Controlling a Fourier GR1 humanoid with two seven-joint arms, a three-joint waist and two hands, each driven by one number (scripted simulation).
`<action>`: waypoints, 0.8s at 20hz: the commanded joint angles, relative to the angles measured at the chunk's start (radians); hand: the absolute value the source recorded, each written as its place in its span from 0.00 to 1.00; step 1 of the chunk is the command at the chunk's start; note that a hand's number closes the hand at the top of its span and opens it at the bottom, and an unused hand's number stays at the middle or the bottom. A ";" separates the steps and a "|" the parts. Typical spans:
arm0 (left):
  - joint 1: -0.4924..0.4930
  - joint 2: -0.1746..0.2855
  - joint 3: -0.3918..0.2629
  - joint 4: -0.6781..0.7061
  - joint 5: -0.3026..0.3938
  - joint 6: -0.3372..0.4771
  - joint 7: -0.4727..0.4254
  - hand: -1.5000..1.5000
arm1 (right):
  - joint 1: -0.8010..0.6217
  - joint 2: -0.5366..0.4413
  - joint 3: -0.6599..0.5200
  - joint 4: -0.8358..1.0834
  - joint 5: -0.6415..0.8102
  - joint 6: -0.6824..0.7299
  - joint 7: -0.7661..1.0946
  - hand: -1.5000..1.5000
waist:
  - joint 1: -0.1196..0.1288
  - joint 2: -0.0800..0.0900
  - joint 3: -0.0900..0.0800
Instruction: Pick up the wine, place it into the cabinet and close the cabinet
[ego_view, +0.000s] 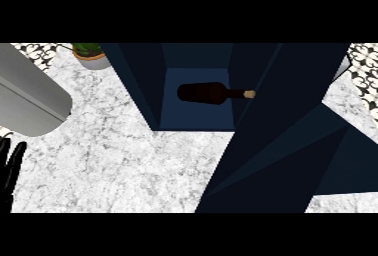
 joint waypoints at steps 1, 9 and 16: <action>0.046 0.030 0.070 0.012 0.037 -0.070 0.002 0.00 | -0.088 0.017 0.239 0.004 0.102 -0.158 -0.005 1.00 | 0.006 -0.005 -0.002; -0.004 0.050 0.133 0.060 0.090 -0.151 0.061 0.00 | -0.246 0.014 0.267 0.075 0.165 -0.305 -0.028 1.00 | 0.007 -0.001 -0.002; 0.010 0.048 0.175 0.085 0.131 -0.227 0.079 0.00 | -0.396 0.010 0.257 0.190 0.204 -0.435 -0.038 1.00 | 0.021 0.000 -0.002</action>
